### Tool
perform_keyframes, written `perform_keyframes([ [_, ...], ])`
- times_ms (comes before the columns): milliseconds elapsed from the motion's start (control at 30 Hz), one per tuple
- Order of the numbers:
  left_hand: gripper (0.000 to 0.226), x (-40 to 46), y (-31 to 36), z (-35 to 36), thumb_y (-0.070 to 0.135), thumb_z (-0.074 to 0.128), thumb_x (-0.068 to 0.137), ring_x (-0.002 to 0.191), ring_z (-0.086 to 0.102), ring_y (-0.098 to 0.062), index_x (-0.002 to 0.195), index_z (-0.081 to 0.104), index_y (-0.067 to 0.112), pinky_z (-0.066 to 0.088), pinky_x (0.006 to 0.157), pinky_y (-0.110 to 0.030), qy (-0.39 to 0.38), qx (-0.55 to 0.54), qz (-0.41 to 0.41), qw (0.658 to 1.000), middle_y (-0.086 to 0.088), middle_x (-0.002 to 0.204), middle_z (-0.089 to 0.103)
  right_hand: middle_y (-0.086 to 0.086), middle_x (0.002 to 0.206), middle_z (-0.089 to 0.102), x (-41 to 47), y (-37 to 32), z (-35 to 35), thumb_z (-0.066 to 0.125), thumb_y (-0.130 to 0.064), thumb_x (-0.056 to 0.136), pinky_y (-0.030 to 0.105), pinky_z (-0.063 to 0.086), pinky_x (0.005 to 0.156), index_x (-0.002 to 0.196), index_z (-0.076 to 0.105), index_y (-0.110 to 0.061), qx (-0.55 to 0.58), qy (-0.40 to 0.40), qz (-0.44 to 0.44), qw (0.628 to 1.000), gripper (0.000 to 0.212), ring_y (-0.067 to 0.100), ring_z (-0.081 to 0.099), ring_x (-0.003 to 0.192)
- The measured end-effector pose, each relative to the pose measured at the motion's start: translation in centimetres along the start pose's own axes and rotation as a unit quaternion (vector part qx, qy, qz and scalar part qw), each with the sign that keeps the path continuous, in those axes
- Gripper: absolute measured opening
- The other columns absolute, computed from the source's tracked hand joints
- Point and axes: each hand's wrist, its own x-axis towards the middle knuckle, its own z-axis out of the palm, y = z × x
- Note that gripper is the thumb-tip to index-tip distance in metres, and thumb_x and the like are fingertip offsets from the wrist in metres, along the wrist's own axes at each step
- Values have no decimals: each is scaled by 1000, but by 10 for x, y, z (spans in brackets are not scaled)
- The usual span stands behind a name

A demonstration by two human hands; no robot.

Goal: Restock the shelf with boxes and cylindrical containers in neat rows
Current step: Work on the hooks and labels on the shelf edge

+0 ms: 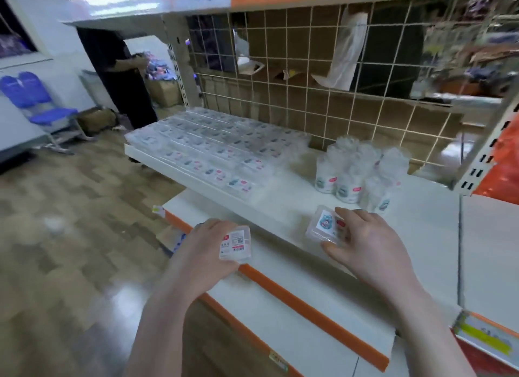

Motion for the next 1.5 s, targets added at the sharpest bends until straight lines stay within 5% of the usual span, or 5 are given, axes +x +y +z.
perform_keyframes([
  [367, 68, 97, -113, -65, 23, 72, 73, 114, 44, -12, 135, 45, 24, 38, 82, -22, 30, 8, -46, 998, 9, 129, 46, 6, 84, 64, 133, -102, 57, 79, -39, 60, 33, 46, 70, 107, 65, -12, 8, 14, -20, 1000, 56, 29, 57, 81],
  [600, 70, 155, -192, -85, 23, 73, 73, 102, 42, -4, 135, 43, 27, 36, 75, -21, 20, -15, -16, 1000, 10, 129, 48, 4, 102, 66, 178, -165, 98, 74, -43, 67, 33, 44, 82, 117, 62, -16, -23, 17, -4, 1000, 58, 28, 58, 97],
  [1000, 68, 247, -322, -144, 25, 74, 73, 107, 42, -6, 134, 45, 25, 35, 84, -21, -13, -17, 98, 995, 10, 129, 48, 8, 107, 66, 248, -290, 170, 76, -39, 67, 38, 45, 89, 119, 61, -12, -58, 45, 67, 995, 60, 31, 58, 101],
  [1200, 71, 269, -355, -154, 26, 77, 69, 119, 45, -14, 134, 48, 23, 39, 93, -27, -8, -13, 120, 993, 8, 132, 49, -2, 134, 49, 279, -325, 193, 56, -46, 83, 29, 28, 104, 138, 40, -22, -63, 8, 53, 997, 63, 19, 41, 123],
  [1500, 70, 284, -378, -157, 31, 76, 71, 118, 44, -10, 135, 46, 26, 36, 90, -20, -5, -17, 150, 989, 12, 129, 47, 1, 130, 53, 300, -339, 223, 59, -38, 83, 28, 29, 103, 133, 47, -15, -87, -2, 50, 995, 57, 22, 42, 121],
])
